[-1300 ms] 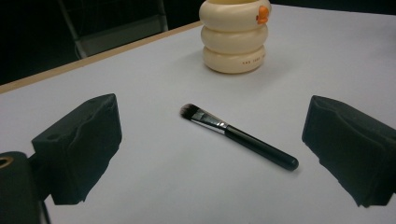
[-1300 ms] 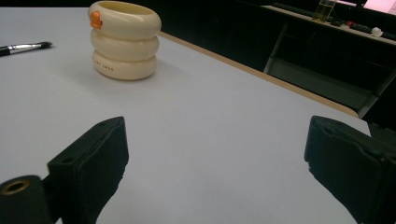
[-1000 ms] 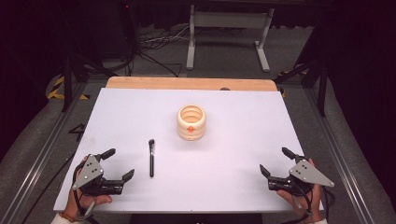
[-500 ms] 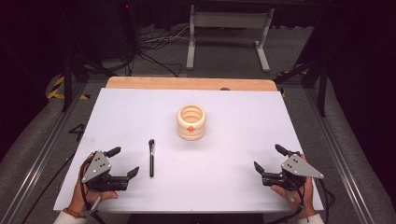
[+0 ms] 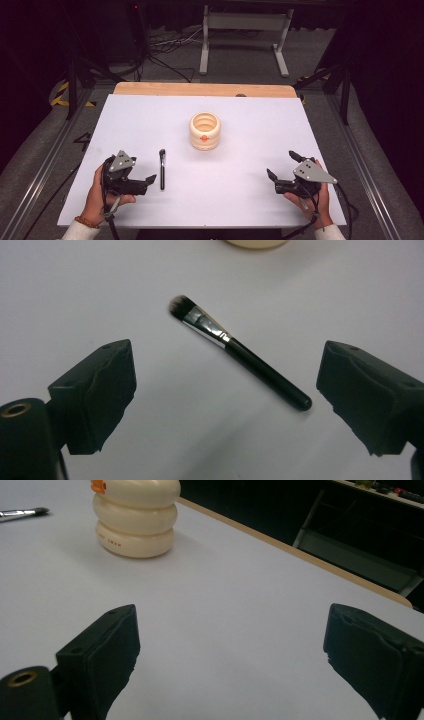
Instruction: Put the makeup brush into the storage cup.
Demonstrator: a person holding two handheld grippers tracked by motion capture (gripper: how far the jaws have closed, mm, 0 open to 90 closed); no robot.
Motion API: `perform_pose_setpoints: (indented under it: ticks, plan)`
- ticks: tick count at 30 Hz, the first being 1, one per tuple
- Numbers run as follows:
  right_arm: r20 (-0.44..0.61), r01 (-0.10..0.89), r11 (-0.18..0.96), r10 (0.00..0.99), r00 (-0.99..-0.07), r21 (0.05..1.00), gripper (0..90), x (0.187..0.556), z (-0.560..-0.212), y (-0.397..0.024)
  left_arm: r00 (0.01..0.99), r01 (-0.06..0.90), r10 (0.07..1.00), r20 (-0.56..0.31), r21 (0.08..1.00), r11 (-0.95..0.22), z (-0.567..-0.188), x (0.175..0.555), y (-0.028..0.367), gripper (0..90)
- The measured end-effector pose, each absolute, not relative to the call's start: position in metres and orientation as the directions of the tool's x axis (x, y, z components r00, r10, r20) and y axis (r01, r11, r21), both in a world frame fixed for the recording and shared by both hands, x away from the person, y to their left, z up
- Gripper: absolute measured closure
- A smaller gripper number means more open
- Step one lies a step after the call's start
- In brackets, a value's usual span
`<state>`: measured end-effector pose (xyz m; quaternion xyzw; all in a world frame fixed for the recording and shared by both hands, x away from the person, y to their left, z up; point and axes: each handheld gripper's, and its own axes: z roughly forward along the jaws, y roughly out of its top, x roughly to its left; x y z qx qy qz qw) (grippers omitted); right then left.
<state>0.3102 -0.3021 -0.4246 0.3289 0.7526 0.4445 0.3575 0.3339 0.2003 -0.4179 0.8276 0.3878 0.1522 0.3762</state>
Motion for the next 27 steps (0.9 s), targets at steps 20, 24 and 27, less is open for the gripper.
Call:
perform_pose_setpoints:
  ticks: [20, 24, 27]
  plan:
    - [-0.253, 0.2, 0.433, 0.778, -0.575, 0.879, 9.3, 0.305, -0.433, -0.301, 0.467, 0.861, 0.871, -0.151, 0.302, -0.409, -0.426, 0.418, 0.138, 43.4]
    - [-0.249, 0.204, 0.436, 0.773, -0.583, 0.876, 9.6, 0.303, -0.434, -0.302, 0.513, 0.835, 0.855, -0.07, 0.269, -0.479, -0.429, 0.419, 0.132, 55.4]
    - [-0.251, 0.201, 0.438, 0.771, -0.586, 0.876, 9.7, 0.303, -0.434, -0.302, 0.542, 0.817, 0.839, -0.045, 0.26, -0.514, -0.428, 0.421, 0.133, 65.8]
